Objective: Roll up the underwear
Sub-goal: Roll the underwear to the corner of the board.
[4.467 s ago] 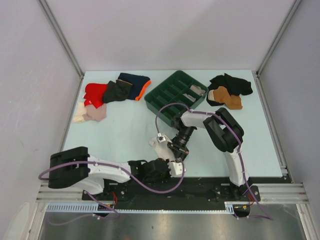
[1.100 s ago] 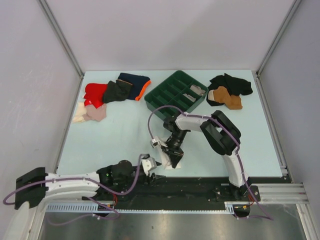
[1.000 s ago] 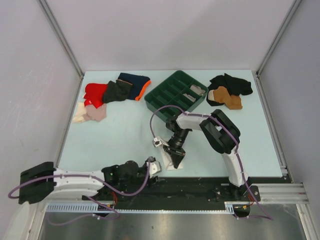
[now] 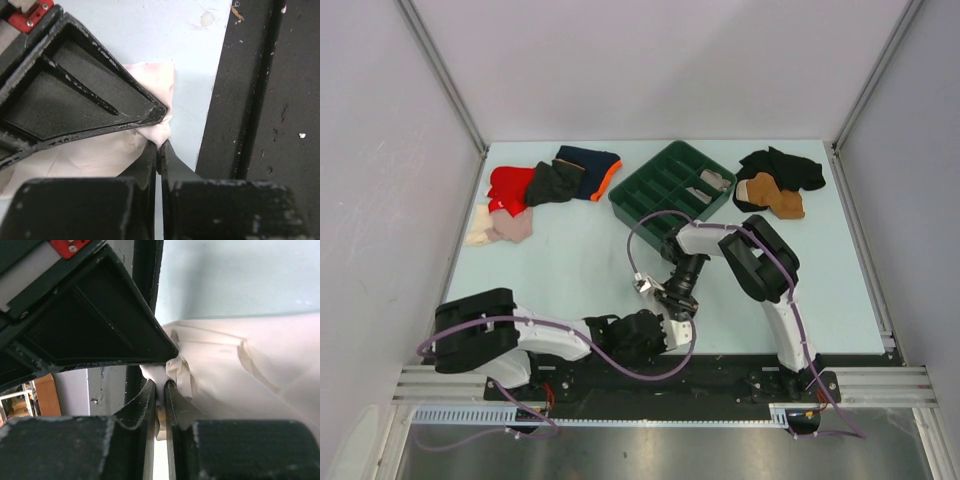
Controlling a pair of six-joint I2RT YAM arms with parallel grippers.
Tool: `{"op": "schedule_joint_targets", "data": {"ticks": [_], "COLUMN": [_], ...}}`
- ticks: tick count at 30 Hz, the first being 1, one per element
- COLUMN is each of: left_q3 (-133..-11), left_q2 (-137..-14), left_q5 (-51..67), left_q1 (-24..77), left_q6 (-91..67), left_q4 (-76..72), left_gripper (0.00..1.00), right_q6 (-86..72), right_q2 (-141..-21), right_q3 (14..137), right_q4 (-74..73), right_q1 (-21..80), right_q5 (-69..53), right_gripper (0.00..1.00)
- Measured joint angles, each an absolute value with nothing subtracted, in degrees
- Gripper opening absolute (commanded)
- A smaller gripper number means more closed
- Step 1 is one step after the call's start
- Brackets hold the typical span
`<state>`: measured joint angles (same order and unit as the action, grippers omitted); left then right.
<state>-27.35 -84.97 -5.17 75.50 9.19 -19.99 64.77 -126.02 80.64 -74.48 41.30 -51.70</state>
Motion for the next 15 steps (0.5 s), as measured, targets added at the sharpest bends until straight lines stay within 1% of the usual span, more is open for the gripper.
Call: {"op": "schedule_joint_targets", "data": {"ticks": [2,6,10,11,13,15], "left_q3": [-27.42,-27.31,-26.04,-25.69,-25.39,-25.61], "left_q2": [-84.86,-84.40,-83.96,-83.99,-84.53,-86.65], "left_q5": [-2.50,5.06,14.04,17.06,21.61,26.59], "left_q1": [73.80,68.71,62.30,60.16,56.55,53.08], "left_q6": [7.55,3.20,-2.20,-3.92,-6.92,-10.15], "left_q4": [-19.92,-19.84,-20.80,-21.06,-21.45,-22.50], "left_gripper": [0.00,0.00,0.00,0.00,0.00,0.01], "right_q6": [64.84,64.97,66.32,67.00,68.84,70.89], "right_q2": [-125.67,-121.89,-114.37,-112.18,-107.59,-102.17], "right_q3": [80.62,80.53,80.44,80.25,78.30,74.67], "right_q4": [-74.41,-73.30,-71.99,-71.50,-70.02,-68.36], "right_q1": [40.53,37.21,30.13,28.38,26.30,26.44], "right_q5": [-51.94,-52.49,-53.49,-53.52,-53.69,-53.65], "right_gripper": [0.19,0.22,0.25,0.28,0.31,0.35]}}
